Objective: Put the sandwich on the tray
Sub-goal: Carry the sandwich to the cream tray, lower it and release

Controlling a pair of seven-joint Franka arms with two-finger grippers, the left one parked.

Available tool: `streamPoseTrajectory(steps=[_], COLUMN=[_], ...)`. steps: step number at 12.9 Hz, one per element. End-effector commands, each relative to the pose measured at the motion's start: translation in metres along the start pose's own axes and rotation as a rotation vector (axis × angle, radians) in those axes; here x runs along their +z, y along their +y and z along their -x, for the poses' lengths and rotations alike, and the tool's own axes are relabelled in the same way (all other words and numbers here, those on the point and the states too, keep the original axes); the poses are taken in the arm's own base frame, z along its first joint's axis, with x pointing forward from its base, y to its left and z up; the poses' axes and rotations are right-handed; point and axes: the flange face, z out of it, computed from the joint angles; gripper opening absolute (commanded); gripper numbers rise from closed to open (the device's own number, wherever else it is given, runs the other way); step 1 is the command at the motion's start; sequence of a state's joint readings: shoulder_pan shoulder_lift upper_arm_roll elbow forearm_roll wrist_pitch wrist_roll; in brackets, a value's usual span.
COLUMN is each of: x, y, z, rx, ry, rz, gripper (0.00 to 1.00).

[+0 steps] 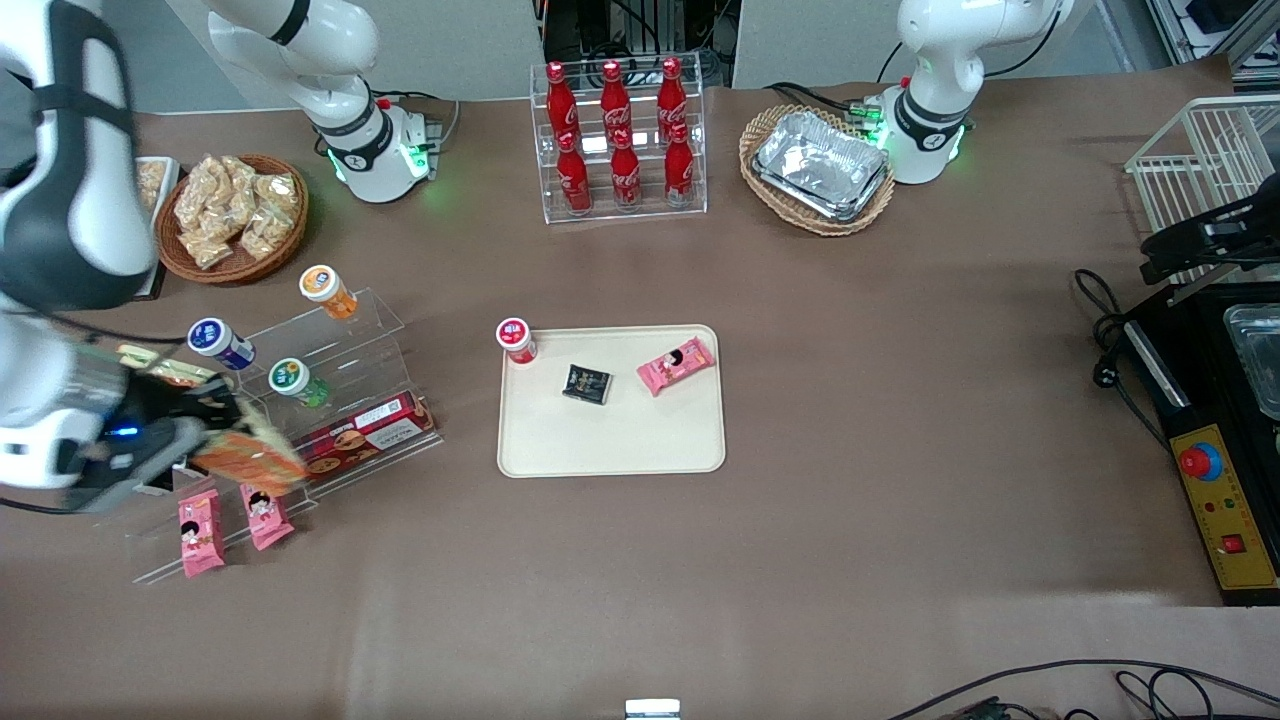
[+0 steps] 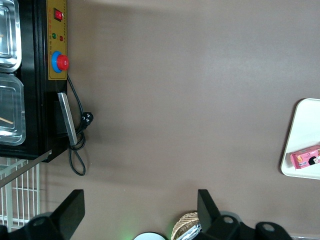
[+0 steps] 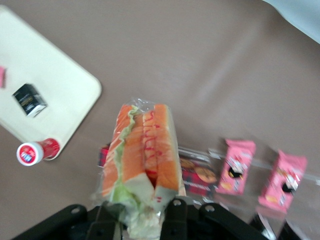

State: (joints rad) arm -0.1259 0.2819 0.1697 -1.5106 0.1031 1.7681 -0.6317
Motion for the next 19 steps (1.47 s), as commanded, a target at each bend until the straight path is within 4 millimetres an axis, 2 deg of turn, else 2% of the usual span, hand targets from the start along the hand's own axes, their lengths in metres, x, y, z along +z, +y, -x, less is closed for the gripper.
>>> streamPoseTrajectory(steps=[1, 2, 3, 5, 7, 9, 11, 13, 15, 19], x=[0.032, 0.051, 0.066, 0.097, 0.124, 0.152, 0.175, 0.192, 0.219, 0.253], y=[-0.071, -0.092, -0.122, -0.181, -0.217, -0.234, -0.277, -0.295, -0.292, -0.299], z=[-0.052, -0.068, -0.087, -0.115, -0.132, -0.142, -0.151, -0.156, -0.164, -0.174], rx=[-0.206, -0.254, -0.306, -0.422, -0.504, -0.549, -0.662, -0.709, -0.721, -0.748], ry=[-0.054, -0.062, -0.055, -0.09, -0.105, -0.11, -0.156, -0.162, -0.122, -0.05], rz=[-0.021, -0.033, -0.029, 0.011, 0.051, 0.063, 0.139, 0.163, 0.164, 0.176], gripper=[0.29, 0.29, 0.29, 0.29, 0.3, 0.3, 0.3, 0.3, 0.36, 0.37])
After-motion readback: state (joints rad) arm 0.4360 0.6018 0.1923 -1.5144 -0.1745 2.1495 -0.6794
